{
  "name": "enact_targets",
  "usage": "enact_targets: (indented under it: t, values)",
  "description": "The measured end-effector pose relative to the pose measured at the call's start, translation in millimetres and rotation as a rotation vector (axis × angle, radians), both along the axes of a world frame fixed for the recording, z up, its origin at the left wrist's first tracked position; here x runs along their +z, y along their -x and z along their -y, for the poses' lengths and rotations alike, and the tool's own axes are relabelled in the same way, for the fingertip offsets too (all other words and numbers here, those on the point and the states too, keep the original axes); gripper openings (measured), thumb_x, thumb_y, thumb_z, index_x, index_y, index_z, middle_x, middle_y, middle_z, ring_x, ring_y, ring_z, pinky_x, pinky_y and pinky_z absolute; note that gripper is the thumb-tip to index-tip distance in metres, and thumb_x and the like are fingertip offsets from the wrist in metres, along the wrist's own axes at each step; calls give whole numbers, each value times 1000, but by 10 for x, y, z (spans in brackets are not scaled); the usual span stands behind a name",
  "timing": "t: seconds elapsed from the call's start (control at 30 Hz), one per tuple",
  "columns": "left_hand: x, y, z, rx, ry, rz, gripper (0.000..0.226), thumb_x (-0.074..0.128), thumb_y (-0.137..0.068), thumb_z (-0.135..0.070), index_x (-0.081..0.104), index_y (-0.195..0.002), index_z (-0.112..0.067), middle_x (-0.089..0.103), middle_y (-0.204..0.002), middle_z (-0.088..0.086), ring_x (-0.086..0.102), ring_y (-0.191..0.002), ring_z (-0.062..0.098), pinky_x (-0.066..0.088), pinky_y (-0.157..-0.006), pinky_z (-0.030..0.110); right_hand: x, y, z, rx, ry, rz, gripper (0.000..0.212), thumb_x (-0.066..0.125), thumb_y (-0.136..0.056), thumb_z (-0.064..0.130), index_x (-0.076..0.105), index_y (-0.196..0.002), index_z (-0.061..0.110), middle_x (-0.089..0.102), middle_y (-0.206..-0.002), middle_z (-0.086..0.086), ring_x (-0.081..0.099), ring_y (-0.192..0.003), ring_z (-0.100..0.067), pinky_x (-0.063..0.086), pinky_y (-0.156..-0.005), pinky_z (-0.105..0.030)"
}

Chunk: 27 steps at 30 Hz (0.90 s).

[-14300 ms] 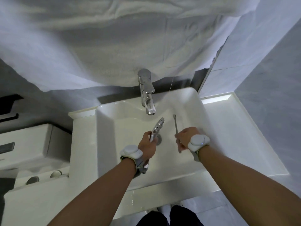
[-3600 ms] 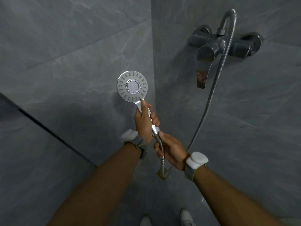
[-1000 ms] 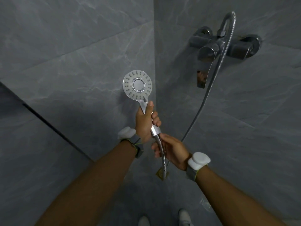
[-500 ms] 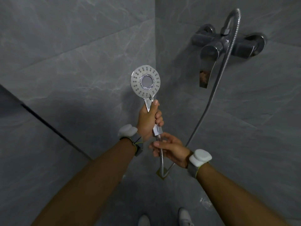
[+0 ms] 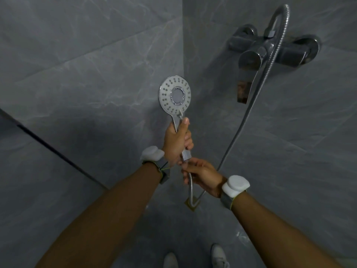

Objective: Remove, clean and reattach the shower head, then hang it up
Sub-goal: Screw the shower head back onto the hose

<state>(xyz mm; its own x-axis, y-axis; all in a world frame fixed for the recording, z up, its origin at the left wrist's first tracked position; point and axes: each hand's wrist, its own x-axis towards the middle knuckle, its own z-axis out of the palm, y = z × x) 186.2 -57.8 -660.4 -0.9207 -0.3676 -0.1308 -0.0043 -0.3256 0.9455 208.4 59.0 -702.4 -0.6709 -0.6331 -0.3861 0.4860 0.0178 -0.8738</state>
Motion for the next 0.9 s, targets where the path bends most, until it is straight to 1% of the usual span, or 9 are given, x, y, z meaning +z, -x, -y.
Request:
enact_targets:
  t: [0.1, 0.23, 0.43, 0.57, 0.63, 0.7, 0.77, 0.83, 0.9]
  values:
    - [-61, 37, -69, 54, 20, 1, 32, 50, -102, -34, 40, -79, -15, 31, -49, -8, 29, -39, 9, 32, -40, 23, 46, 42, 154, -26, -395, -215, 28, 72, -83, 12, 49, -67, 15, 49, -63, 0, 48, -54, -15, 43, -47, -21]
    - [-87, 71, -122, 46, -64, 7, 31, 49, -103, -32, 36, -80, -17, 28, -50, -7, 26, -38, 8, 29, -39, 21, -14, 120, 238, -166, -591, -262, 22, 66, -85, 27, 59, -72, 10, 58, -66, -8, 50, -52, -18, 43, -53, -28]
    - [-198, 70, -17, -43, -50, -7, 40, 47, -104, -30, 32, -69, -16, 26, -48, -6, 25, -37, 7, 28, -39, 20, -112, 161, 301, -81, -518, -25, 25, 70, -75, 18, 50, -67, 6, 46, -46, -11, 42, -35, -21, 41, -57, -35]
    - [-261, 69, 39, -65, 7, 31, 32, 49, -104, -25, 36, -76, -15, 32, -51, -4, 32, -41, 10, 36, -42, 24, -125, 170, 238, 19, -398, -17, 21, 68, -81, 12, 56, -69, 1, 49, -49, -13, 49, -41, -21, 54, -60, -40]
    - [-286, 106, 79, -55, 37, 68, 17, 52, -102, -17, 44, -87, -16, 41, -57, -4, 41, -46, 12, 41, -46, 27, -93, 197, 239, -7, -344, -40, 13, 70, -82, 6, 58, -82, 1, 55, -62, -13, 56, -52, -21, 53, -58, -35]
    - [-282, 111, 74, -36, -4, 164, 12, 57, -98, -14, 47, -95, -21, 48, -69, 0, 48, -53, 14, 44, -51, 28, -82, 258, 241, -120, -295, -117, 35, 72, -76, -5, 52, -105, 0, 58, -75, -15, 58, -63, -26, 52, -60, -38]
    - [-295, 95, 97, -66, -20, 241, 16, 60, -94, -22, 44, -92, -19, 46, -75, 5, 52, -57, 14, 45, -55, 29, -43, 287, 271, -221, -296, -211, 51, 66, -73, -18, 45, -115, 2, 58, -81, -16, 58, -69, -28, 52, -61, -39]
    - [-308, 58, 110, -120, 73, 279, 34, 64, -79, -45, 45, -89, -19, 48, -75, 5, 54, -64, 16, 46, -64, 34, -6, 297, 313, -195, -275, -215, 44, 58, -75, -22, 44, -107, 5, 58, -76, -18, 58, -62, -30, 52, -51, -35]
    - [-304, 54, 166, -170, 219, 301, 45, 57, -69, -62, 51, -87, -21, 54, -78, 3, 56, -73, 19, 46, -75, 38, 15, 307, 368, -214, -259, -187, 32, 56, -78, -16, 45, -98, 6, 57, -71, -19, 59, -51, -26, 49, -42, -29]
